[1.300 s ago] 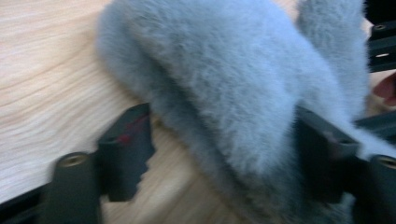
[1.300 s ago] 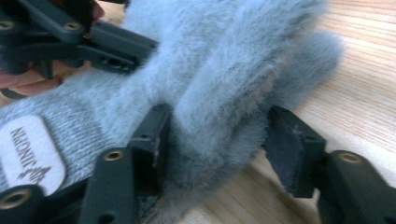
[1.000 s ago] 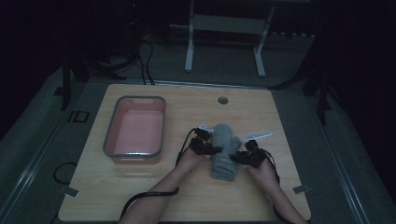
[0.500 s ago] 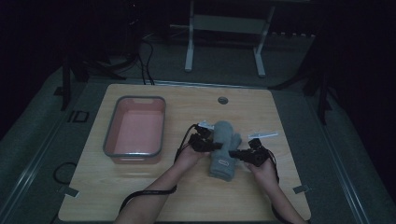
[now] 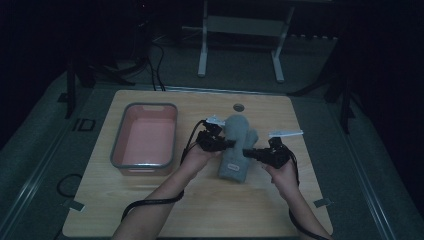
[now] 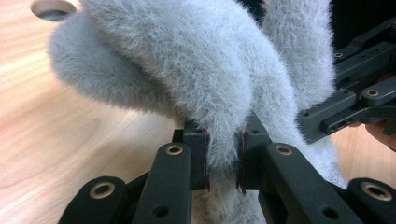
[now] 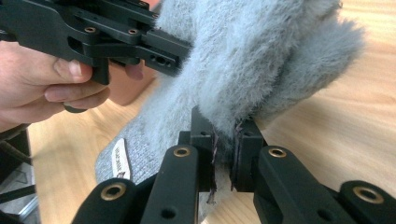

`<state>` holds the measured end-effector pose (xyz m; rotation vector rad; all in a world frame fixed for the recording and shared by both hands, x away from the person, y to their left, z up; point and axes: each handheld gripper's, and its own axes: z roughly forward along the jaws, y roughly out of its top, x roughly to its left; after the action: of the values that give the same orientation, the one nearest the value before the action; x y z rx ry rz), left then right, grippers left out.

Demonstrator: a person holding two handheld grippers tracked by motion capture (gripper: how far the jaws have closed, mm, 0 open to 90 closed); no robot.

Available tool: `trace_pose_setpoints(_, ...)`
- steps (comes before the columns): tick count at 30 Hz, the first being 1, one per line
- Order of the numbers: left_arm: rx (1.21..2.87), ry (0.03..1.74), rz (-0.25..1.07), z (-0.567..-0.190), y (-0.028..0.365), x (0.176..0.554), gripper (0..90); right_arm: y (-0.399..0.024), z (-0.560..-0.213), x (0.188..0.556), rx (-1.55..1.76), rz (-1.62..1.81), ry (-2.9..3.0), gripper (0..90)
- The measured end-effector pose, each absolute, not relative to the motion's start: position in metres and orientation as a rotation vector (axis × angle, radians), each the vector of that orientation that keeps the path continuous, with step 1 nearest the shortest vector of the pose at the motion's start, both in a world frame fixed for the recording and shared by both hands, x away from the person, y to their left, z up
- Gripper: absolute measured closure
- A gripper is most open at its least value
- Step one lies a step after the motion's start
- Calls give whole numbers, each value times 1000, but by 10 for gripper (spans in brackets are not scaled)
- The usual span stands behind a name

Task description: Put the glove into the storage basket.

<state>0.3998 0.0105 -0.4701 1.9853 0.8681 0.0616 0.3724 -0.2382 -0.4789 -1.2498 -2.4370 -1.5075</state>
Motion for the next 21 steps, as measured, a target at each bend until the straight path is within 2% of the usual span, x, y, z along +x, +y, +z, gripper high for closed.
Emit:
trace_pose_setpoints(13,1961,893,132,-439,45,398,792,-210,-454,384,-1157,-1562,-2424,828)
trace_pose_setpoints(21,1943,933,191,-408,82,397,791,-174,-426,396,-1061,-1597,-2437,828)
